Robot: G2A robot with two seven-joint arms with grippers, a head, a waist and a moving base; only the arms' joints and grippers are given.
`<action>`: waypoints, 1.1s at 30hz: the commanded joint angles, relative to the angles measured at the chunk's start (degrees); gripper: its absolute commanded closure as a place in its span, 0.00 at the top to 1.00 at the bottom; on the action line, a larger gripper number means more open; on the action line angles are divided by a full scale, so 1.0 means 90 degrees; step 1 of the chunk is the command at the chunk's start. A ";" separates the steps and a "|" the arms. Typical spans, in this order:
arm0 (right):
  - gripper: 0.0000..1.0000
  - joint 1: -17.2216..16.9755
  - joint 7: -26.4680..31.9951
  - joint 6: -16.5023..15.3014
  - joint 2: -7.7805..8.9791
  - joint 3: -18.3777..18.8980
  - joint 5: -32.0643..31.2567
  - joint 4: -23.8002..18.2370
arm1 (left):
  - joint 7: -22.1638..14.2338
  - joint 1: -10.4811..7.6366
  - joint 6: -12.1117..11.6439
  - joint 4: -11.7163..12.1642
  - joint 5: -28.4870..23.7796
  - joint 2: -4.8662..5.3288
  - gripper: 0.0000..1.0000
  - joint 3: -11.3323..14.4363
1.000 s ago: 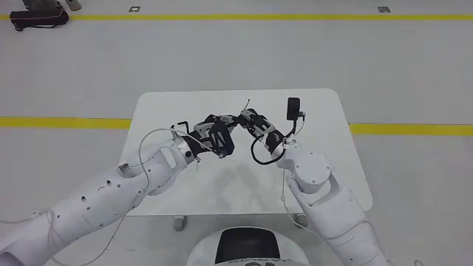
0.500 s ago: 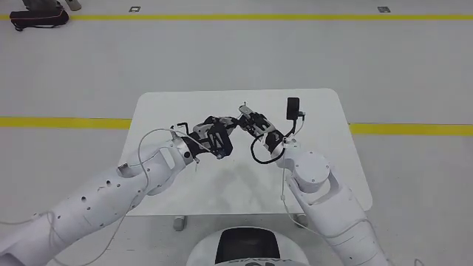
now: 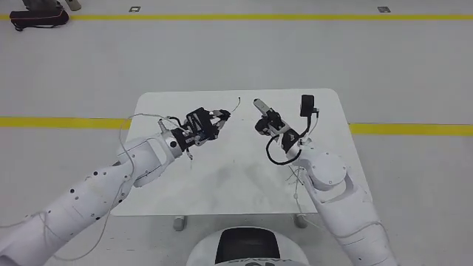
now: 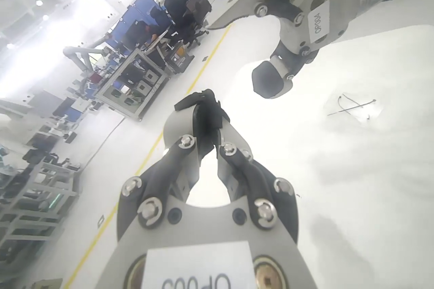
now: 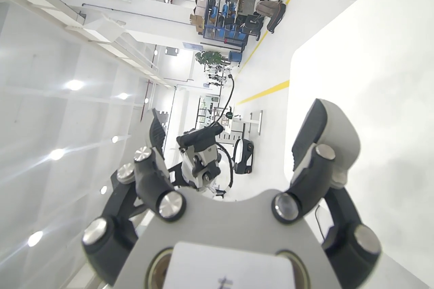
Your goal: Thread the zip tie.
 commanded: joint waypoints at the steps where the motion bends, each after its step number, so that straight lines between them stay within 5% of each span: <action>1: 1.00 0.0002 -0.0010 0.0008 -0.0002 -0.0003 0.0004 0.0001 | 0.0020 -0.0004 0.0016 0.0012 0.0021 0.0003 0.00 -0.0031; 7: 1.00 0.0002 -0.0010 0.0008 -0.0002 -0.0003 0.0004 0.0001 | 0.0020 -0.0004 0.0016 0.0012 0.0021 0.0003 0.00 -0.0031; 10: 1.00 -0.0052 0.0309 -0.0343 0.0036 0.0095 0.0048 0.0065 | -0.0004 0.0034 -0.0052 0.0108 -0.0239 -0.0004 0.00 -0.0106; 15: 1.00 -0.0128 0.1601 -0.1215 0.0215 0.0712 0.0014 0.0309 | -0.0192 0.0090 -0.1162 0.0398 -0.1361 0.0078 0.00 -0.0495; 17: 1.00 -0.0108 0.2042 -0.1468 0.0260 0.0882 0.0224 0.0422 | -0.0228 0.0161 -0.1162 0.0268 -0.1779 0.0109 0.00 -0.0382; 22: 1.00 0.0084 0.3208 -0.2033 0.0347 0.1169 0.1134 0.0974 | -0.0315 -0.0067 -0.1162 0.0173 -0.2683 0.0266 0.00 0.0099; 25: 1.00 0.0202 0.3526 -0.2169 0.0372 0.1215 0.1330 0.1191 | -0.0364 -0.0260 -0.1162 0.0430 -0.3469 0.0338 0.00 0.0250; 33: 1.00 0.0205 0.3546 -0.2237 0.0371 0.1188 0.1361 0.1151 | -0.0420 -0.0295 -0.1112 0.0535 -0.3524 0.0340 0.00 0.0219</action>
